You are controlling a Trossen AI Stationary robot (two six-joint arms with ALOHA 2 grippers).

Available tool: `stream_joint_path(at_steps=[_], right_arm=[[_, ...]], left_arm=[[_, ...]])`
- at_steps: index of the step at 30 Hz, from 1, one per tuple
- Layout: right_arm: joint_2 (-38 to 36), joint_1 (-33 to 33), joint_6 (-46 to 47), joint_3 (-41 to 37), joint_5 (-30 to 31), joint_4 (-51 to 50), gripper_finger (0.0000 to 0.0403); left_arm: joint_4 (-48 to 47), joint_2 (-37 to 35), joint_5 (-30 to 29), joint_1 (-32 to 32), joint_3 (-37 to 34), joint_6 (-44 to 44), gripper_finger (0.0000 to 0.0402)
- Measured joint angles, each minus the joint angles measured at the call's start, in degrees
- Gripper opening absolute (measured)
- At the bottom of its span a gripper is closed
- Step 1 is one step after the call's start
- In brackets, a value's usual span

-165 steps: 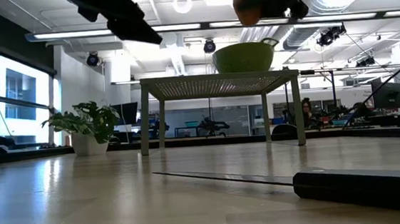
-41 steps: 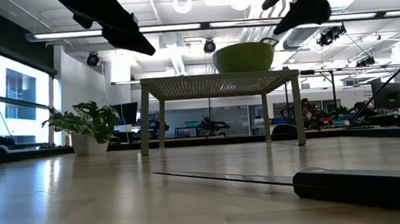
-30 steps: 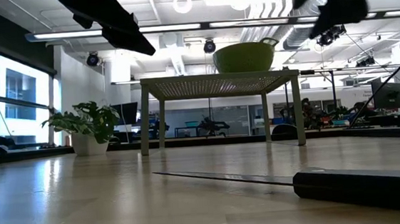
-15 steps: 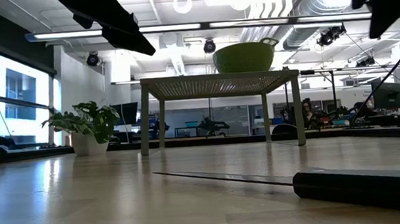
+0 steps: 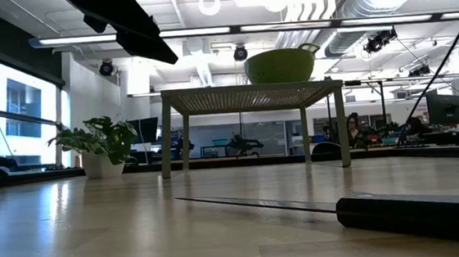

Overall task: Pick & Place Fruit
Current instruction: Put the red apple into the green strainer bowl on the top shelf

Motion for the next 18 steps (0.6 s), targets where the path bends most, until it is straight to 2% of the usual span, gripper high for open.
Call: stream_joint_path(at_steps=[4, 9, 18], right_arm=[[2.5, 2.5, -0.4, 0.0, -1.3, -0.3, 0.0309], [4.7, 5.9, -5.8, 0.0, -3.0, -0.3, 0.0309], [7.3, 11.9, -11.0, 0.0, -3.3, 0.4, 0.0309]], left_arm=[[0.0, 0.0, 0.0, 0.0, 0.0, 0.0, 0.0388], [0.0, 0.0, 0.0, 0.0, 0.0, 0.0, 0.0388], [0.6, 0.0, 0.0, 0.1, 0.0, 0.0, 0.0388]])
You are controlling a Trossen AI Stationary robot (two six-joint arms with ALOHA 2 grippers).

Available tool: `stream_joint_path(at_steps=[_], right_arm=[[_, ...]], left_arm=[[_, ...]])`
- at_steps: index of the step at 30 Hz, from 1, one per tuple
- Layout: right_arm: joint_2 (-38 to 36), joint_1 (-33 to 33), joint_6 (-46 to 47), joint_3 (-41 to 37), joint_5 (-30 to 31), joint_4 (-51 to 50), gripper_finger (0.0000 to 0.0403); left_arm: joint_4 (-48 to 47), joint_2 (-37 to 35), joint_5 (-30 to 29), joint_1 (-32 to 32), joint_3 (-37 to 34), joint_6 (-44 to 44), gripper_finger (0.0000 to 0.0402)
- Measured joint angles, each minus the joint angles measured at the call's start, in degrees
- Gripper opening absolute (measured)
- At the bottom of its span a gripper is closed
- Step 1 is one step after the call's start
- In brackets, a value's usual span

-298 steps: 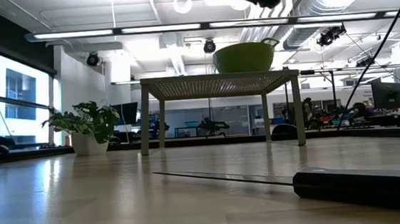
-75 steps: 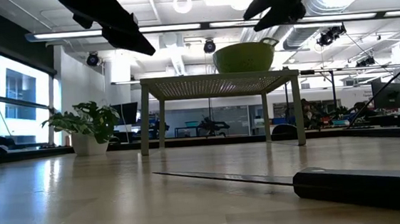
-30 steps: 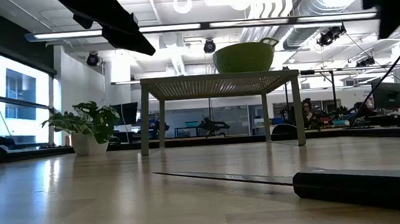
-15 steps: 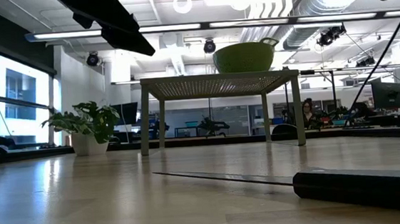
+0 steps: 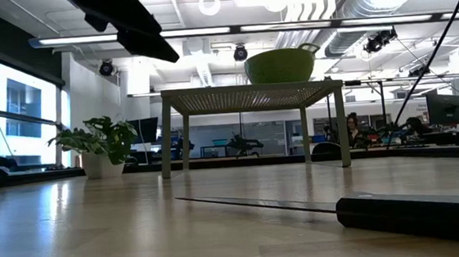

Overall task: Pick & Place Fruit
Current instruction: Put the red apple into the green strainer bowl on the top shelf

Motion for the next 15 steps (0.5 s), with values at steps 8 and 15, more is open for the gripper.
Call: stream_joint_path(at_steps=[8, 15], right_arm=[[2.4, 3.2, 0.3, 0.0, 2.8, 0.9, 0.0309], [5.4, 3.3, 1.3, 0.0, 3.1, 0.9, 0.0309]], left_arm=[[1.3, 0.0, 0.0, 0.0, 0.0, 0.0, 0.0388], [1.2, 0.0, 0.0, 0.0, 0.0, 0.0, 0.0388]])
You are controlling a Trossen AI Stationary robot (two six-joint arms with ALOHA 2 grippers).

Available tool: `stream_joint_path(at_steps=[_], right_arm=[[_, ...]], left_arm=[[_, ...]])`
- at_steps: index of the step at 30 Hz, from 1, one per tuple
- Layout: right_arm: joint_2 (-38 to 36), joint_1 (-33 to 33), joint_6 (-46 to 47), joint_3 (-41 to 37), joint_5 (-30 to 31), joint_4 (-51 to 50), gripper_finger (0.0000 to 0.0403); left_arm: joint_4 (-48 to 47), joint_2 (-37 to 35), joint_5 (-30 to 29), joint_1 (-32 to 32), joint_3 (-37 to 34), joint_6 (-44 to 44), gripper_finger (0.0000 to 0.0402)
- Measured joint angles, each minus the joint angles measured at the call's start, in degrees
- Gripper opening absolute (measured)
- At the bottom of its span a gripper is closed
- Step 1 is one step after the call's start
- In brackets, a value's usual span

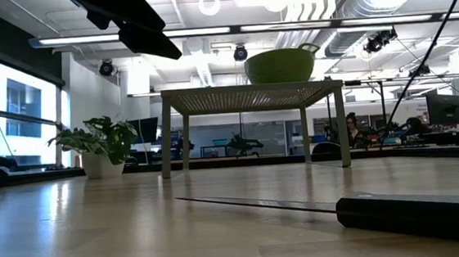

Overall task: Pick & Place Fruit
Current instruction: Put the red apple into the green strainer bowl on the top shelf

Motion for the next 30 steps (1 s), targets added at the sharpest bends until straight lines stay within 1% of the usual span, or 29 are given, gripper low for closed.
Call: stream_joint_path(at_steps=[8, 16, 22, 24, 29, 30], right_arm=[[3.5, 0.0, -0.4, 0.0, 0.2, -0.1, 0.0309], [8.5, -0.1, -0.1, 0.0, 0.0, -0.2, 0.0309], [10.5, -0.2, 0.2, 0.0, 0.0, 0.0, 0.0308], [10.5, -0.2, 0.2, 0.0, 0.3, 0.0, 0.0297], [10.5, -0.1, 0.2, 0.0, 0.4, 0.2, 0.0235], [10.5, -0.1, 0.2, 0.0, 0.4, 0.2, 0.0233]], left_arm=[[-0.1, 0.0, 0.0, 0.0, 0.0, 0.0, 0.0388], [-0.1, 0.0, 0.0, 0.0, 0.0, 0.0, 0.0388], [-0.1, 0.0, 0.0, 0.0, 0.0, 0.0, 0.0388], [-0.1, 0.0, 0.0, 0.0, 0.0, 0.0, 0.0388], [-0.3, 0.0, 0.0, 0.0, 0.0, 0.0, 0.0388], [-0.5, 0.0, 0.0, 0.0, 0.0, 0.0, 0.0388]])
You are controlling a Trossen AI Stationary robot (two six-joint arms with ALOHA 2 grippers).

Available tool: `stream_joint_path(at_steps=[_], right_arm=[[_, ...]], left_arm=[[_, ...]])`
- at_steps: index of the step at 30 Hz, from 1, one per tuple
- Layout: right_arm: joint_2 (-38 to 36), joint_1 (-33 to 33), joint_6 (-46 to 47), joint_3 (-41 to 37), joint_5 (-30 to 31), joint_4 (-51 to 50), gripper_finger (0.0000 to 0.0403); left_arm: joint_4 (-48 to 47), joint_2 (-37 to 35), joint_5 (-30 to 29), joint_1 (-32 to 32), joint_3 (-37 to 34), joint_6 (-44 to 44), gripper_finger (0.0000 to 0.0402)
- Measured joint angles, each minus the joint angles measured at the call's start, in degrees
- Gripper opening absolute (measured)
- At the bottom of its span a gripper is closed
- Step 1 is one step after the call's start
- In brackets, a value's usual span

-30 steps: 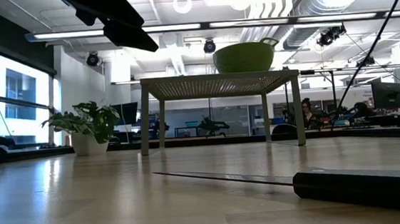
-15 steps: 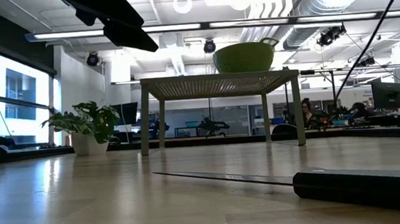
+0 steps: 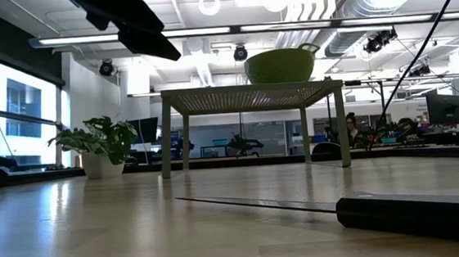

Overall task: Pick & Place Fruit
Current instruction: Put the red apple into the green strainer bowl on the top shelf

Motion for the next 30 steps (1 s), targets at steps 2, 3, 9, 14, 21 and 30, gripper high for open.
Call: stream_joint_path(at_steps=[2, 3, 9, 14, 21, 30], right_arm=[[0.0, 0.0, 0.0, 0.0, -0.1, 0.3, 0.0233], [0.0, 0.0, 0.0, 0.0, 0.0, 0.7, 0.0233], [-2.2, 0.0, -1.0, 0.0, 2.8, 5.3, 0.0234], [-5.9, -1.2, -4.1, 0.0, 8.6, 10.3, 0.0234], [-10.8, -5.6, -13.9, 0.0, 15.9, 19.0, 0.0237], [-14.2, -14.0, -32.7, 0.0, 19.1, 32.1, 0.0238]], left_arm=[[-0.3, 0.0, 0.0, 0.0, 0.0, 0.0, 0.0388], [-0.4, 0.0, 0.1, 0.0, 0.0, 0.0, 0.0388], [-1.8, 0.0, 0.2, 0.0, 0.0, -0.6, 0.0388], [-3.2, 0.0, 0.2, 0.0, 0.0, -1.4, 0.0388], [-3.1, 0.0, 0.2, 0.0, 0.0, -1.4, 0.0388], [-3.2, 0.0, 0.2, 0.0, 0.0, -1.4, 0.0388]])
